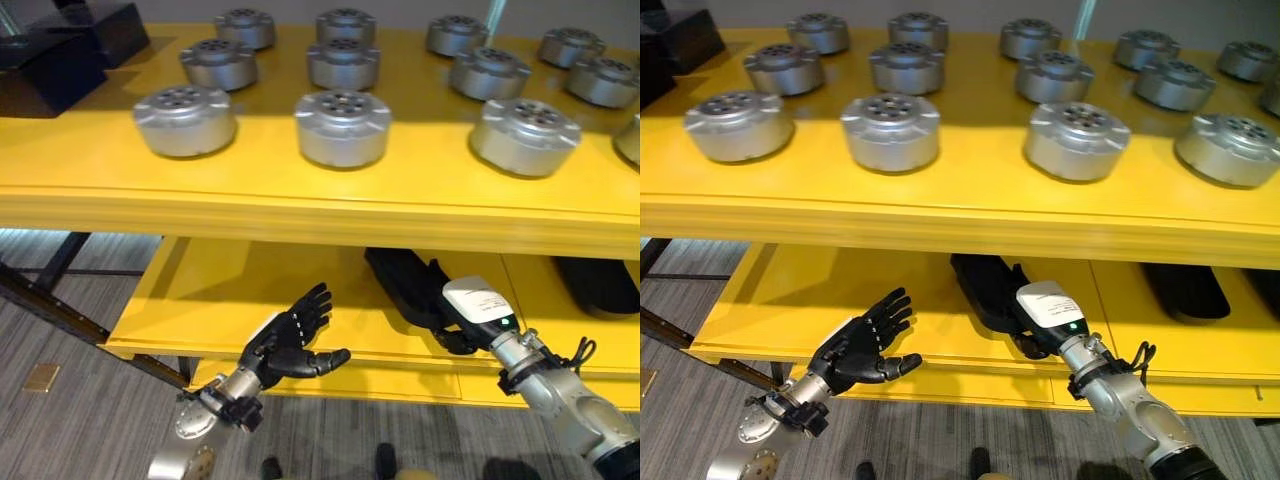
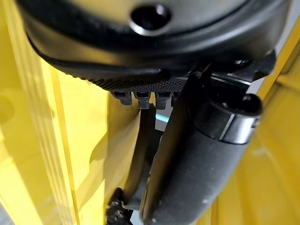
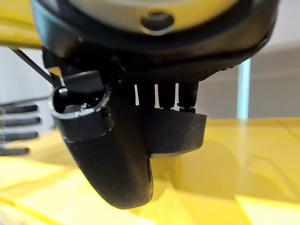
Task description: Move parts from the plastic box to the shelf.
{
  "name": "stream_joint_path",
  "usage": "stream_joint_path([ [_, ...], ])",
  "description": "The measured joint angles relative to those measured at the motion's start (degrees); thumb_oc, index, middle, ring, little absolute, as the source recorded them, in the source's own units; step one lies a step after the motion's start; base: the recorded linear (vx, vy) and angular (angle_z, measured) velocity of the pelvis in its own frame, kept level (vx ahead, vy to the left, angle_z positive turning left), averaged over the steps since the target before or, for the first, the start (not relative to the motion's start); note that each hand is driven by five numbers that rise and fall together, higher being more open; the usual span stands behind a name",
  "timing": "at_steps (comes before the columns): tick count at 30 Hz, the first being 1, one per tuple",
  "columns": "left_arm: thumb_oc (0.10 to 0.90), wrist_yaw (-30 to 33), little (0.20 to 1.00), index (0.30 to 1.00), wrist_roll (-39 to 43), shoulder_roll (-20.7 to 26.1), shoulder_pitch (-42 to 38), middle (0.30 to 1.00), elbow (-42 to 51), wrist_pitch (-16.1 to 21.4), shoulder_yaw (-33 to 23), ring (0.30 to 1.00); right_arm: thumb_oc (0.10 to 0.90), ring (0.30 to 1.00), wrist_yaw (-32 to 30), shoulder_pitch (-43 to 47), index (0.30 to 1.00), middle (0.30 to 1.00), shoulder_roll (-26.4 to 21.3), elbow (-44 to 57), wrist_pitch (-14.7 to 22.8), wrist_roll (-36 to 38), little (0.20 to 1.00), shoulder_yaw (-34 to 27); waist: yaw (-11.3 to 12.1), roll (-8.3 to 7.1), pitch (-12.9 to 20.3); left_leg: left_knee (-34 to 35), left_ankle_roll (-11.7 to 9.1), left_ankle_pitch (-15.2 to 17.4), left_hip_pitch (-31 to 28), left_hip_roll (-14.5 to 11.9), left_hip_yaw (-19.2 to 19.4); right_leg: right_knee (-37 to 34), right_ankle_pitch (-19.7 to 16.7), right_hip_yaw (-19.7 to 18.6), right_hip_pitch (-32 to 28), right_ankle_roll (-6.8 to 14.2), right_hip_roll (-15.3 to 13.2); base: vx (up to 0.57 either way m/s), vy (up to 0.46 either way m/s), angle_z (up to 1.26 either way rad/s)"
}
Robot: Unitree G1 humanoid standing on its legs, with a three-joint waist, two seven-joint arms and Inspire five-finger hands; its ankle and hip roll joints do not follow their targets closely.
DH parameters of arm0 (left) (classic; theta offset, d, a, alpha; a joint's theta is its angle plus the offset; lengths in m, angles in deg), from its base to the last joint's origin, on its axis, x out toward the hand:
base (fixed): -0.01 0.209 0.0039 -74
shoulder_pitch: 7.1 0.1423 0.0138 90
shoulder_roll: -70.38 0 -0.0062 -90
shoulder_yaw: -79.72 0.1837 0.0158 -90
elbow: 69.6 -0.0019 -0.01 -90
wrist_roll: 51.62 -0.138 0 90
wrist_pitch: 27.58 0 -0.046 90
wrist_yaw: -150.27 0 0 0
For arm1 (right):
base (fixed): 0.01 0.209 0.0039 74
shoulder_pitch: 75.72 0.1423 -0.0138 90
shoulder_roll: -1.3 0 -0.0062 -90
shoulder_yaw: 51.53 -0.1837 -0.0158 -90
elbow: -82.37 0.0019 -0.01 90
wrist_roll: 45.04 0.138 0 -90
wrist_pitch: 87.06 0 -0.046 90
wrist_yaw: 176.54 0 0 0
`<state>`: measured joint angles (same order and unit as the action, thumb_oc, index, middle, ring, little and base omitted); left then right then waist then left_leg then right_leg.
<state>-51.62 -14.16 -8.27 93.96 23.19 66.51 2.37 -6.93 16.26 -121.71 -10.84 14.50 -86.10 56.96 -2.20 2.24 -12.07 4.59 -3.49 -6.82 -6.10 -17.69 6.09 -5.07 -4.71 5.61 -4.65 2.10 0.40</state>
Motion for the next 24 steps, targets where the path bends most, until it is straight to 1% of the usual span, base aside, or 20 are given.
stream_joint_path([
  [1, 0.900, -0.03, 1.000, 1.000, 0.04, -0.10, 0.13, 1.000, -0.20, 0.00, -0.04, 1.000, 0.400, 0.300, 0.19, -0.28, 0.300, 0.300, -0.19, -0.01, -0.10, 0.44, 0.300, -0.25, -0.04, 0.27, -0.05, -0.04, 0.41, -0.44, 0.05, -0.16, 1.15, -0.02, 0.08, 0.35, 0.11, -0.23, 0.29, -0.06, -0.134, 0.14],
  [2, 0.900, -0.27, 1.000, 1.000, 0.04, -0.30, -0.13, 1.000, -0.69, -0.02, 0.07, 1.000, 0.400, 0.300, 0.19, -1.19, 0.300, 0.300, 0.11, 0.00, 0.05, 0.77, 0.300, -1.27, -0.18, 0.18, -0.09, -0.68, 0.79, -0.85, 0.65, -0.04, 3.53, -0.19, 0.20, 0.90, 0.09, -0.45, -0.07, -0.05, -0.031, 0.33],
  [3, 0.900, -0.55, 1.000, 1.000, 0.03, -0.77, -0.29, 1.000, -1.22, -0.01, 0.09, 1.000, 0.400, 0.300, 0.23, -2.22, 0.300, 0.300, 0.57, -0.04, 0.08, 0.78, 0.300, -2.49, -0.75, 0.01, -0.21, -1.58, 0.62, -1.12, 1.32, 0.94, 6.17, -0.44, 0.41, 1.87, -0.06, -0.71, -0.85, -0.05, -0.009, 0.35],
  [4, 0.900, -0.89, 1.000, 1.000, 0.02, -1.02, -0.23, 1.000, -1.48, -0.02, 0.11, 1.000, 0.400, 0.300, 0.42, -2.30, 0.300, 0.300, 0.32, -0.23, 0.09, 0.78, 0.300, -2.48, -0.72, 0.32, -0.14, -1.54, 0.01, -0.42, 0.97, 2.56, 6.65, -0.42, 0.42, 1.91, 0.07, -0.71, -1.38, -0.06, 0.006, 0.29],
  [5, 0.900, -1.11, 1.000, 1.000, 0.02, -1.02, -0.28, 1.000, -1.46, -0.01, 0.12, 1.000, 0.400, 0.300, 0.41, -2.29, 0.300, 0.300, 0.22, -0.33, 0.12, 0.78, 0.300, -2.48, -0.75, 0.43, -0.15, -1.88, -0.24, 0.46, 1.05, 3.61, 7.03, -0.41, 0.37, 1.96, 0.19, -0.64, -1.78, -0.02, 0.020, 0.10],
  [6, 0.900, -1.03, 1.000, 1.000, 0.21, -1.20, -0.34, 1.000, -1.44, -0.01, 0.15, 1.000, 0.400, 0.300, 0.39, -2.18, 0.300, 0.300, 0.23, -0.88, 0.27, 0.78, 0.300, -2.37, -0.84, 0.22, -0.35, -1.71, -0.98, 1.98, 0.77, 5.99, 6.37, -0.12, -0.19, 1.73, 0.32, 0.14, -2.59, -0.01, 0.016, 0.10],
  [7, 0.900, -0.85, 1.000, 1.000, 0.37, -1.29, -0.54, 1.000, -1.21, 0.00, 0.02, 1.000, 0.400, 0.300, 0.21, -2.02, 0.300, 0.300, 0.84, -2.06, 0.23, 0.75, 0.300, -1.74, -0.63, 1.15, -0.25, 0.03, -1.19, 2.60, 0.00, 7.16, 5.42, 0.02, -0.49, 1.42, 0.54, 0.64, -2.61, 0.01, 0.022, 0.05],
  [10, 0.900, -0.79, 1.000, 1.000, 0.37, -1.26, -0.47, 1.000, -1.21, 0.00, -0.08, 1.000, 0.400, 0.300, -0.63, -1.94, 0.300, 0.300, 2.87, -2.89, -0.22, 0.75, 0.300, -0.35, -0.39, 0.59, -0.49, 0.04, -1.49, 2.90, -0.35, 8.13, 5.13, -0.02, -0.76, 1.18, 0.18, 1.14, -3.57, 0.01, 0.050, 0.02],
  [13, 0.900, -0.86, 1.000, 1.000, 0.36, -1.23, -0.48, 1.000, -1.22, 0.00, -0.79, 1.000, 0.400, 0.300, -1.64, -1.64, 0.300, 0.300, 5.18, -3.90, -1.02, 0.75, 0.300, -0.03, -0.22, -0.22, -0.40, 0.04, -1.33, 3.02, -0.92, 9.19, 5.50, -0.02, -0.94, 1.14, -0.27, 1.64, -4.66, 0.01, 0.060, -0.02],
  [16, 0.900, -1.12, 1.000, 1.000, 0.37, -1.20, -0.76, 1.000, -1.22, 0.00, -1.45, 1.000, 0.400, 0.300, -2.00, -1.62, 0.300, 0.300, 6.21, -4.15, -2.20, 0.80, 0.300, -0.02, -0.21, -0.76, -0.33, 0.04, -1.04, 3.20, -1.26, 9.81, 5.46, -0.03, -0.94, 1.20, -0.72, 2.00, -5.30, 0.01, 0.059, 0.02],
  [18, 0.900, -3.92, 1.000, 1.000, 0.44, -0.93, -1.41, 1.000, -1.21, 0.02, -1.63, 1.000, 0.400, 0.300, -2.50, -1.55, 0.300, 0.300, 7.45, -5.43, -3.51, 0.80, 0.300, 0.05, 0.04, -1.32, -0.32, 0.05, -1.01, 3.22, -1.25, 10.09, 5.45, -0.01, -1.02, 1.20, -0.74, 2.16, -5.58, 0.01, 0.068, 0.01],
  [19, 0.900, -5.10, 1.000, 1.000, 0.45, -0.78, -1.54, 1.000, -1.15, 0.01, -1.56, 1.000, 0.400, 0.300, -2.65, -1.50, 0.300, 0.300, 7.72, -5.79, -3.74, 0.82, 0.300, 0.09, 0.09, -1.45, -0.32, 0.05, -1.00, 3.22, -1.25, 10.16, 5.45, 0.00, -1.06, 1.10, -0.74, 2.20, -5.65, 0.02, 0.082, 0.00],
  [20, 0.900, -6.82, 1.000, 1.000, 0.46, -0.18, -1.54, 1.000, -0.76, 0.01, -1.11, 1.000, 0.400, 0.300, -2.76, -1.50, 0.300, 0.300, 8.15, -5.80, -4.83, 0.91, 0.300, 0.10, 0.01, -1.51, -0.33, 0.05, -0.96, 3.24, -1.26, 10.27, 5.46, -0.01, -1.11, 1.06, -0.74, 2.29, -5.75, 0.04, 0.065, -0.01],
  [24, 0.900, -7.54, 1.000, 1.000, 0.44, 0.93, -1.56, 1.000, 0.13, 0.00, -0.49, 1.000, 0.400, 0.300, -2.86, -0.89, 0.300, 0.300, 9.68, -6.70, -8.00, 2.03, 0.300, 0.65, -0.32, -1.51, -0.33, 0.16, -0.72, 3.40, -1.99, 10.47, 5.69, -0.02, -1.13, 0.96, -1.36, 2.49, -5.94, 0.05, 0.023, -0.02],
])
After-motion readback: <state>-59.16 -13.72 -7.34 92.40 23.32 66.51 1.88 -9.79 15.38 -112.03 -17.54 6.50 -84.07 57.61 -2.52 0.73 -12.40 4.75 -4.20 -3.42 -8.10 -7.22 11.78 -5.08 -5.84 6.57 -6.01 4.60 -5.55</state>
